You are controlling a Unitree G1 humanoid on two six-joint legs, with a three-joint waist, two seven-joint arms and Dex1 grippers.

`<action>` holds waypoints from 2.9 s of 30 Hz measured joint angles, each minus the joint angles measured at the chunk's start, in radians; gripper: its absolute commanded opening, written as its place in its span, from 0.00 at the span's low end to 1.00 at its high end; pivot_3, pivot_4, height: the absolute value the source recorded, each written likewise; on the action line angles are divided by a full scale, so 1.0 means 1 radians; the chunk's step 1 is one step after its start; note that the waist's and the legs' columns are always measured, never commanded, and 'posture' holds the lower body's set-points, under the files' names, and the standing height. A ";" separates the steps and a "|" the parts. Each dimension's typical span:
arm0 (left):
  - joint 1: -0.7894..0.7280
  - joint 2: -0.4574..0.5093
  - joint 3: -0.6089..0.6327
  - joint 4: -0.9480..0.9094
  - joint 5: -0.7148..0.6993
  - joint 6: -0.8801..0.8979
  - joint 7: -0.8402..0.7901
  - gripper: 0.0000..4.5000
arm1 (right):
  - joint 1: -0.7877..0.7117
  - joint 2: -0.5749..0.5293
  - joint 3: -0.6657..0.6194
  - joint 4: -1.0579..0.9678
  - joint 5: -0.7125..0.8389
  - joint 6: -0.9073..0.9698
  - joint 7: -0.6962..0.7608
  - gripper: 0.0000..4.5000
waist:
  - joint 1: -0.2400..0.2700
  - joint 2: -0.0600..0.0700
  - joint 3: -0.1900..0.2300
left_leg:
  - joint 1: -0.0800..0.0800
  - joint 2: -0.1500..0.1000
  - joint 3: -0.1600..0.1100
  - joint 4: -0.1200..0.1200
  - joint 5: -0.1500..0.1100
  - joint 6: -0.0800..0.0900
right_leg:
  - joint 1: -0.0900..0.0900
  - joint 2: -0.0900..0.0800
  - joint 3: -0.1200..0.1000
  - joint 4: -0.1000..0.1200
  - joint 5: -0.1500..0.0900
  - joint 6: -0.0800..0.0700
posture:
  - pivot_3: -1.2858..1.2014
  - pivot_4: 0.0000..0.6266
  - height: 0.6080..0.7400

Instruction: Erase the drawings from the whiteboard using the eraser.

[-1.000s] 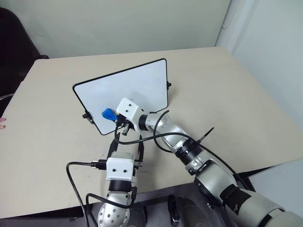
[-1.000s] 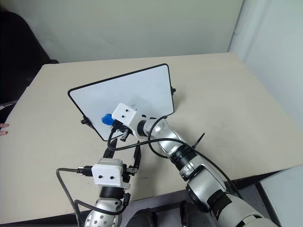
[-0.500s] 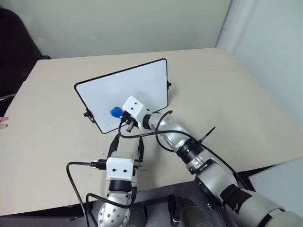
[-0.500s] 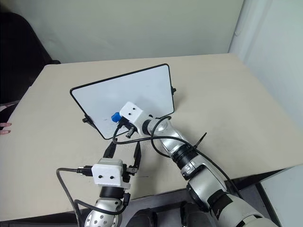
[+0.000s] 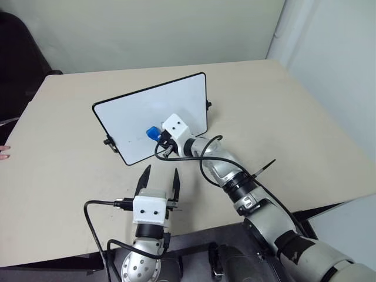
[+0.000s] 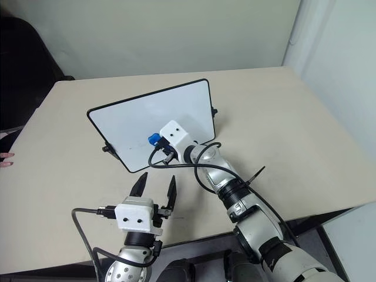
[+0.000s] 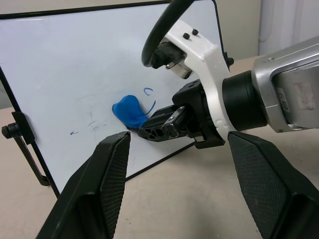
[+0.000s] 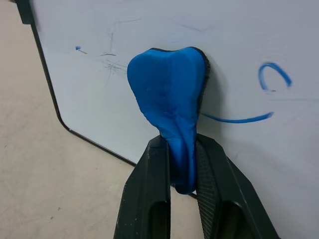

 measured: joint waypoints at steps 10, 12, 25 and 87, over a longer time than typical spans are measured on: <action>-0.002 0.000 0.000 0.000 -0.003 0.000 -0.001 0.76 | -0.004 -0.073 -0.059 0.041 -0.001 -0.025 -0.033 0.09 | -0.001 0.000 0.000 | 0.000 0.000 0.000 0.000 0.000 0.000 | 0.000 0.000 0.000 0.000 0.000 0.000 | 0.52 0.24 1.00; -0.002 0.000 0.000 0.000 -0.003 0.000 -0.002 0.76 | -0.006 -0.074 -0.071 0.053 -0.001 -0.032 -0.044 0.09 | -0.004 0.000 0.000 | 0.001 0.000 0.000 0.000 0.000 0.001 | 0.000 0.000 0.000 0.000 0.000 0.000 | 0.52 0.24 1.00; -0.020 -0.001 0.000 0.000 -0.005 0.004 -0.014 0.76 | 0.035 -0.014 0.009 -0.138 -0.006 0.007 -0.003 0.09 | -0.020 0.000 0.000 | 0.000 0.000 0.000 -0.004 -0.004 -0.005 | -0.006 0.001 -0.001 0.000 0.001 0.002 | 0.52 0.24 1.00; -0.033 -0.003 -0.001 0.001 0.001 0.005 -0.015 0.76 | -0.011 0.028 0.212 -0.046 -0.122 -0.133 0.184 0.09 | -0.008 0.000 0.000 | -0.001 0.000 0.001 -0.001 -0.014 -0.006 | -0.012 0.001 -0.001 -0.002 0.006 -0.007 | 0.52 0.24 1.00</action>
